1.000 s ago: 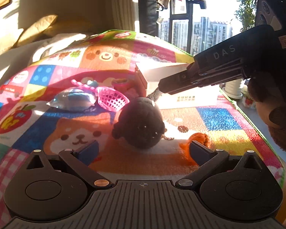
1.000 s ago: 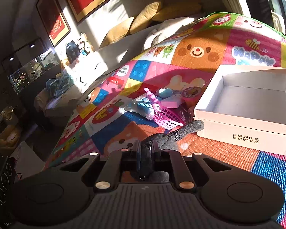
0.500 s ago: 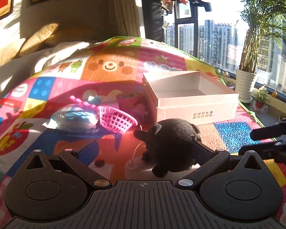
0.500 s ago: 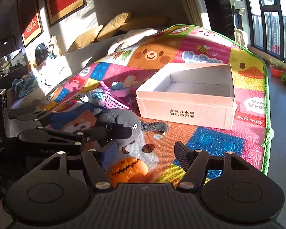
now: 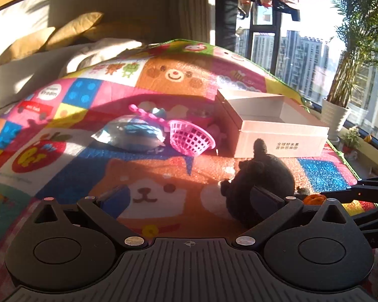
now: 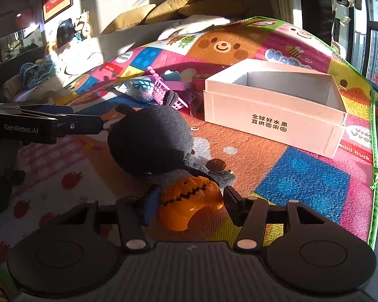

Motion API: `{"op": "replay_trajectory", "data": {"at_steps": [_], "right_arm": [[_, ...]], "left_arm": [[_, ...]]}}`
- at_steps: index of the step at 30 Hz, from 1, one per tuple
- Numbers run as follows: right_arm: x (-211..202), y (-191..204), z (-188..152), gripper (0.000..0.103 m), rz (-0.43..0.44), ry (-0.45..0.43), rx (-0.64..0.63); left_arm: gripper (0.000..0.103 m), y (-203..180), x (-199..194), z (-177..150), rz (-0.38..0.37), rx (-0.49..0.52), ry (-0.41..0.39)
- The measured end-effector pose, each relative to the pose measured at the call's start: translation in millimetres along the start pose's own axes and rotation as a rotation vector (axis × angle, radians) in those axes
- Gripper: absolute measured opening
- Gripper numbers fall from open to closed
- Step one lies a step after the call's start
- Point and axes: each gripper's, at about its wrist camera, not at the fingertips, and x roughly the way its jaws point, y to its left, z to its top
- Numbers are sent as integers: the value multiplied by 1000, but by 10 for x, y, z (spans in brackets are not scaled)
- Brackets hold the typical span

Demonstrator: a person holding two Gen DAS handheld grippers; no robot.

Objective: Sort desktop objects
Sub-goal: 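Carry the plush in the left tool while the right tool carries the pumpkin toward the white box, then lower the plush into the white box with the left tool while the right tool drops the pumpkin in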

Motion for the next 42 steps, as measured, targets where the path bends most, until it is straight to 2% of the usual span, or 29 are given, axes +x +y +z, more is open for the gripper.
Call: {"op": "replay_trajectory", "data": {"at_steps": [5,10,15,16,17,18,19,21,25,34,38,42], "right_arm": [[-205,-302,-125,55,-117,-3,64],[-308,-486,-186,57,-147,-6,146],[-258,-409,-169,66,-176,-3,129],[-233,-402,-166,66,-179,2,130],[-207,-395,-161,66,-183,9,132],[-186,-390,-159,66,-188,14,133],[-175,-367,-159,65,-201,14,123],[-170,-308,-149,54,-220,25,89],[-295,-185,-132,53,-225,30,51],[-881,73,-57,53,-171,-10,-20],[-1108,126,14,53,-159,-56,-39],[-1198,120,97,53,-144,-84,-47]], "left_arm": [[103,-535,110,-37,-87,151,7],[103,-901,428,-76,-11,307,15],[102,-815,628,-49,11,252,62],[95,-794,618,-44,8,245,59],[81,-775,614,-36,5,247,65],[79,-762,613,-32,5,243,73],[78,-745,605,-32,2,237,75],[77,-718,569,-35,-5,226,80],[77,-717,351,-54,-26,206,82],[77,-957,-504,-121,-104,300,0],[77,-962,-656,-59,-128,275,-23],[77,-896,-630,36,-175,199,-28]]}}
